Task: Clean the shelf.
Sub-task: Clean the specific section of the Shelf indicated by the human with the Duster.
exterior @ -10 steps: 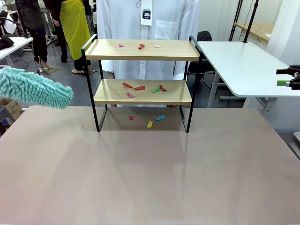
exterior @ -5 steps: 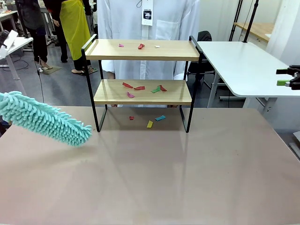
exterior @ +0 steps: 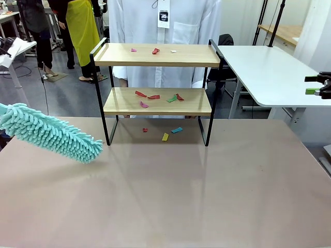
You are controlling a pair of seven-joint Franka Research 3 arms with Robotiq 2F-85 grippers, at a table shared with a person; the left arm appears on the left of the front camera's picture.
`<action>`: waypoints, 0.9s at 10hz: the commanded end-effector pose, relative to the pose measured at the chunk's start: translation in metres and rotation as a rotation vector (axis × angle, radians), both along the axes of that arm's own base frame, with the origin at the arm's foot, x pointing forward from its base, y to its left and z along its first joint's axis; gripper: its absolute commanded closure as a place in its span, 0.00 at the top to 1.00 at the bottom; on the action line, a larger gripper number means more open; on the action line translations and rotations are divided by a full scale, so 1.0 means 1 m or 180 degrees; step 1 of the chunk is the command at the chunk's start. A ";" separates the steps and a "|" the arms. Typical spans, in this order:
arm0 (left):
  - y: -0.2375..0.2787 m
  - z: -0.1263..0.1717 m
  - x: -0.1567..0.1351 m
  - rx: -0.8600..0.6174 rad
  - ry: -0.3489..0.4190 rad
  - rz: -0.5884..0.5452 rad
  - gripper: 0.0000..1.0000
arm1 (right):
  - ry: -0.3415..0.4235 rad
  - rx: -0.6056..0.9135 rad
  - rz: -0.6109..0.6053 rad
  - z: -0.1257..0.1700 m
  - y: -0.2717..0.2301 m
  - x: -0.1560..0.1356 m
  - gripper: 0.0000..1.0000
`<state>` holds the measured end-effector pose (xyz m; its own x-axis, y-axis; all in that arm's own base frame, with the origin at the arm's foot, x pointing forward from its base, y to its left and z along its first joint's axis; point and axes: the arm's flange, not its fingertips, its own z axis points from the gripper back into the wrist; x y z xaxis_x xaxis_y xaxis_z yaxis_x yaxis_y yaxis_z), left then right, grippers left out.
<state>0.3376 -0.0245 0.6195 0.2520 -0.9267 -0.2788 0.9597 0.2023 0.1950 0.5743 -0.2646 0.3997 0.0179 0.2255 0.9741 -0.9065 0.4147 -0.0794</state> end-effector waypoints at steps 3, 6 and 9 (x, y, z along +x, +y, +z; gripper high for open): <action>0.002 0.004 -0.003 -0.0005 0.0002 0.0017 0.13 | -0.0013 -0.0010 -0.0006 0.003 0.001 0.001 1.00; 0.002 0.004 -0.003 -0.0005 0.0002 0.0017 0.13 | -0.0013 -0.0010 -0.0006 0.003 0.001 0.001 1.00; 0.002 0.004 -0.003 -0.0005 0.0002 0.0017 0.13 | -0.0013 -0.0010 -0.0006 0.003 0.001 0.001 1.00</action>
<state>0.3374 -0.0243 0.6197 0.2524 -0.9267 -0.2785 0.9596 0.2026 0.1954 0.5743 -0.2646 0.3997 0.0179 0.2255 0.9741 -0.9065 0.4147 -0.0794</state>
